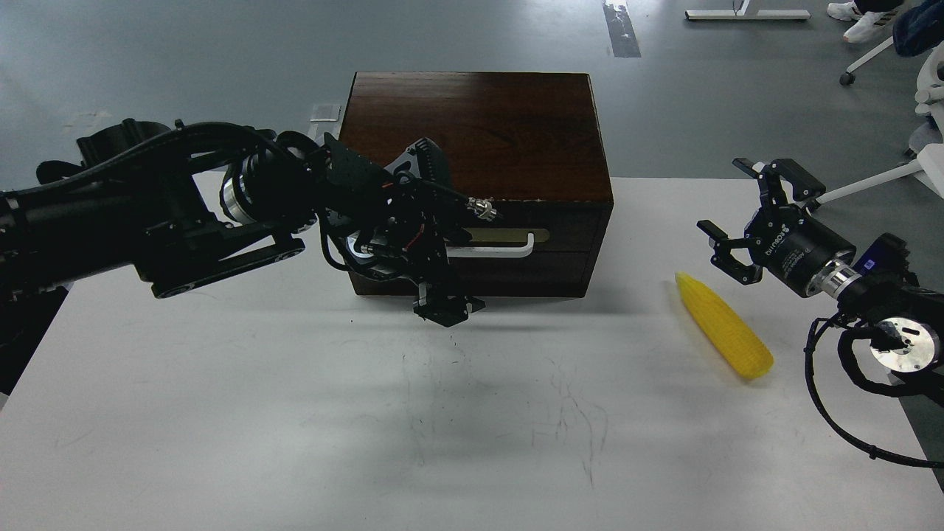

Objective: Put corn in drawer with both arms

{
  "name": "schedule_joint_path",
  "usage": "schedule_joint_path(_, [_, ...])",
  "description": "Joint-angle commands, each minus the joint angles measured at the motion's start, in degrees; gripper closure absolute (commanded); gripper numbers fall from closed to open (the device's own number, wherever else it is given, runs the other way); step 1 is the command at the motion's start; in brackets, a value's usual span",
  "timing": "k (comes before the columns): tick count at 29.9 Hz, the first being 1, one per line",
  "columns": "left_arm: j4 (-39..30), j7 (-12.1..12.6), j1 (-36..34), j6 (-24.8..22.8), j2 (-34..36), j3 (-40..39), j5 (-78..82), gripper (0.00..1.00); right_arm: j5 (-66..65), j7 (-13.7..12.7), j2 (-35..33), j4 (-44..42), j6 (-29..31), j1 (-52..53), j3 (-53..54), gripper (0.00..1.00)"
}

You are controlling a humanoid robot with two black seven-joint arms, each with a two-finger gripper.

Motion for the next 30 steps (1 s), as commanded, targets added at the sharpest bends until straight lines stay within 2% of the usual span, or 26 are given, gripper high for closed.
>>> schedule_joint_path(1, [0.6, 0.0, 0.2, 0.0, -0.1, 0.0, 0.1, 0.02, 0.0, 0.0, 0.0, 0.0, 0.0, -0.1, -0.1, 0.0])
schedule_joint_path(22, [1.8, 0.0, 0.3, 0.0, -1.1, 2.8, 0.0, 0.02, 0.0, 0.0, -0.1, 0.0, 0.0, -0.3, 0.0, 0.0])
schedule_joint_path(30, [-1.1, 0.0, 0.3, 0.0, -1.2, 2.9, -0.5, 0.02, 0.0, 0.0, -0.2, 0.0, 0.0, -0.6, 0.0, 0.0])
